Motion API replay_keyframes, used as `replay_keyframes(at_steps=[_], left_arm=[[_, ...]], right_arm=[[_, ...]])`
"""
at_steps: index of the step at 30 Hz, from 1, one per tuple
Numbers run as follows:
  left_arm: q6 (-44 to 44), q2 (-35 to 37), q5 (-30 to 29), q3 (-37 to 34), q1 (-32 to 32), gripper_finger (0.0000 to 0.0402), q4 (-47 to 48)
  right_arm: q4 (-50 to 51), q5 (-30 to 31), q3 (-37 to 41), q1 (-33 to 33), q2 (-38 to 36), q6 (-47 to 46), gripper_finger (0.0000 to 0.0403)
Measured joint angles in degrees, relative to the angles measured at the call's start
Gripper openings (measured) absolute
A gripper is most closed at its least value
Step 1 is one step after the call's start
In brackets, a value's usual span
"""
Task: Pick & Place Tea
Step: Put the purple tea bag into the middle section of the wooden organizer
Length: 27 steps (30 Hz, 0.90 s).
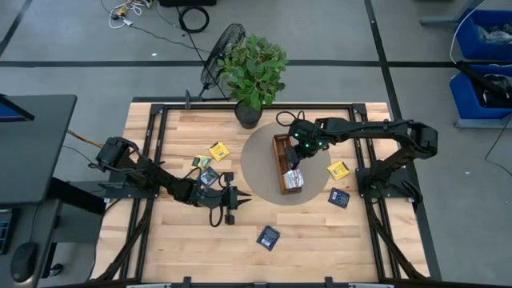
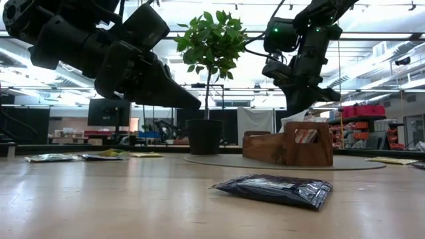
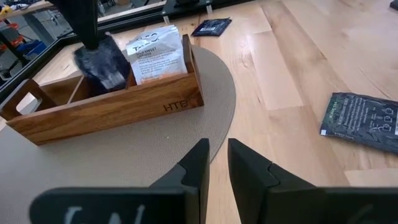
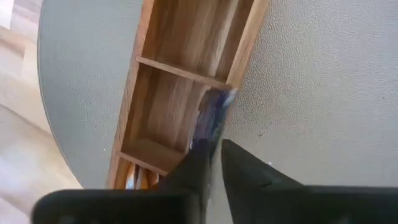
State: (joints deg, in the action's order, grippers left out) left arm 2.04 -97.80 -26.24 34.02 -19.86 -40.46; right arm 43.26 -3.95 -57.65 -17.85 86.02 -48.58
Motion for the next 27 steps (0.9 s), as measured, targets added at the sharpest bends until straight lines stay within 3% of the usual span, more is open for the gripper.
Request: replay_keyframes(at_steps=[12, 20, 27], left_arm=[[-0.94, 0.0, 0.0, 0.0, 0.0, 0.0062, 0.04], [-1.43, 0.0, 0.02, 0.0, 0.14, 0.0062, 0.06], [-1.68, 0.0, 3.69, 0.0, 0.46, 0.0062, 0.04]], right_arm=[[-3.95, -6.8, 0.0, 0.07, -1.55, 6.72, 0.0148], [-0.1, 3.07, 0.0, 1.54, -7.9, 11.14, 0.016], [-0.47, 19.64, 0.0, 11.99, -13.19, 14.39, 0.0146]])
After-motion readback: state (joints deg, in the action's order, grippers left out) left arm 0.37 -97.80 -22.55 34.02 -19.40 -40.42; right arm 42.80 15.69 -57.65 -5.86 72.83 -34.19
